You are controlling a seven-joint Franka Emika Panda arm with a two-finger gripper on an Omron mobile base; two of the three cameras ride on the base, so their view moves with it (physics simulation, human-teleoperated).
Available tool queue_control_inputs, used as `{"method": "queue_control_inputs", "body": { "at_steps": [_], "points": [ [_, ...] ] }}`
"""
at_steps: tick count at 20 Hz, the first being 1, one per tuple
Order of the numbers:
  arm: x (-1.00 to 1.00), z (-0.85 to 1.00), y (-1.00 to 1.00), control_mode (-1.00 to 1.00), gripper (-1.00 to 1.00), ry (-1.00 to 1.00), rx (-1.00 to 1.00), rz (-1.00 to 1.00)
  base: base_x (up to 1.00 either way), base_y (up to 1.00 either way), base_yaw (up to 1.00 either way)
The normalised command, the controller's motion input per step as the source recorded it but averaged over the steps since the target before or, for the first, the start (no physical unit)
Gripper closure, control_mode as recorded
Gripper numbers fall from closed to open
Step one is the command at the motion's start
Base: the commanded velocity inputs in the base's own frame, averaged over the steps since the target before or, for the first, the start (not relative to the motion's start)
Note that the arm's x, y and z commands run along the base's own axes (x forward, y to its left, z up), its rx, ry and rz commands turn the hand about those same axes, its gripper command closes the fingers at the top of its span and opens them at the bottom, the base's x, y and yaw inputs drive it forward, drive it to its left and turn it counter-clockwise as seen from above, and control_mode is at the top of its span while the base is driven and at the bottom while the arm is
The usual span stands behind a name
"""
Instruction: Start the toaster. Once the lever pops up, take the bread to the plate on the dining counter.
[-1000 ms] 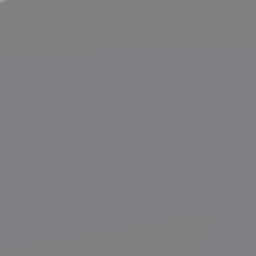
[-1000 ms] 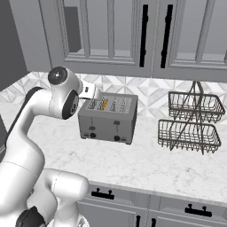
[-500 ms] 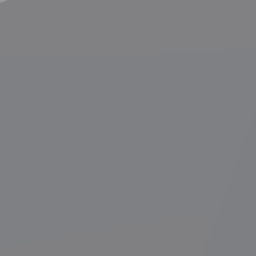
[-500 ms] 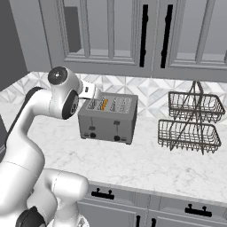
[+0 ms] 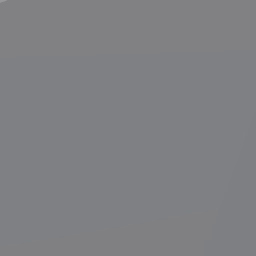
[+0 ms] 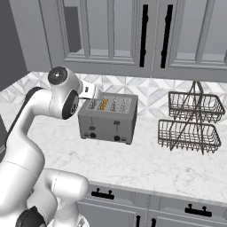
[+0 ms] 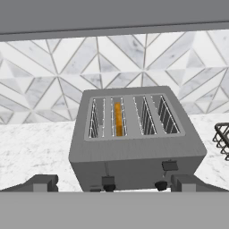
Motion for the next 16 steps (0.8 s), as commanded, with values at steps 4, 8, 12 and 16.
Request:
{"method": "queue_control_inputs", "body": {
  "at_steps": [4, 8, 12, 16],
  "points": [
    [0.00, 0.00, 0.00, -1.00, -1.00, 0.00, 0.00, 0.00, 0.00, 0.00, 0.00],
    [0.00, 0.00, 0.00, -1.00, -1.00, 0.00, 0.00, 0.00, 0.00, 0.00, 0.00],
    [0.00, 0.00, 0.00, -1.00, -1.00, 0.00, 0.00, 0.00, 0.00, 0.00, 0.00],
    [0.00, 0.00, 0.00, -1.00, -1.00, 0.00, 0.00, 0.00, 0.00, 0.00, 0.00]
  ]
}}
